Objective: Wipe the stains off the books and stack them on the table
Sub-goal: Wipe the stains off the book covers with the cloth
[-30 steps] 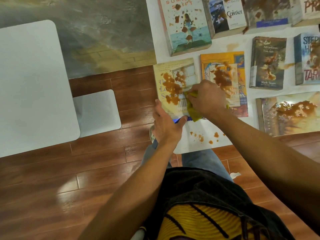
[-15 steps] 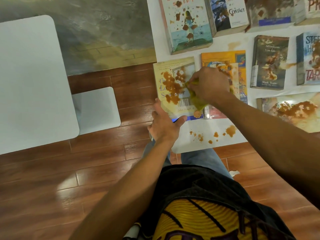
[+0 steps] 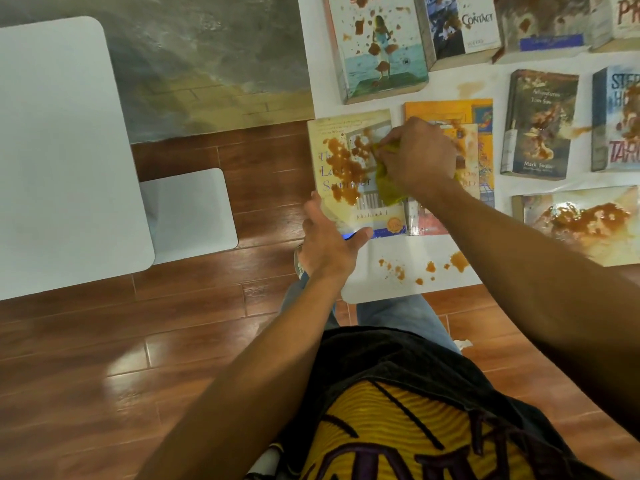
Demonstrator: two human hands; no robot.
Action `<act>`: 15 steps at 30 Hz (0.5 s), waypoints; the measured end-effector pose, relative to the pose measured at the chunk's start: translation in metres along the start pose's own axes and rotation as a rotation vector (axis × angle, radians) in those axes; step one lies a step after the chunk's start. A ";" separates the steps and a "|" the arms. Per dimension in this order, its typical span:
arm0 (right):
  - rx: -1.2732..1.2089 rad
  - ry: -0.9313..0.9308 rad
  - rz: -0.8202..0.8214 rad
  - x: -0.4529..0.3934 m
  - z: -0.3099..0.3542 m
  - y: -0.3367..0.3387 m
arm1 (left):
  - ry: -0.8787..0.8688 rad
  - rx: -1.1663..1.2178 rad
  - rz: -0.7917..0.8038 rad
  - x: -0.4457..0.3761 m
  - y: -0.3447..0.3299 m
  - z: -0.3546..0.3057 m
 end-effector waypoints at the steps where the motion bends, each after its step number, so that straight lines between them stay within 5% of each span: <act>1: 0.020 0.024 0.013 0.002 0.000 -0.001 | -0.006 0.003 -0.006 0.000 0.000 0.000; 15: 0.136 0.111 0.037 -0.032 0.008 0.010 | 0.013 0.037 -0.014 -0.001 -0.001 0.002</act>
Point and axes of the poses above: each hand's wrist, its own x-axis away from the middle knuckle, its own y-axis out of the back of the hand, z = x × y, the point moved 5 cm from there along -x, towards the middle knuckle, and after that the axes turned 12 degrees about -y, right-handed, at the moved point
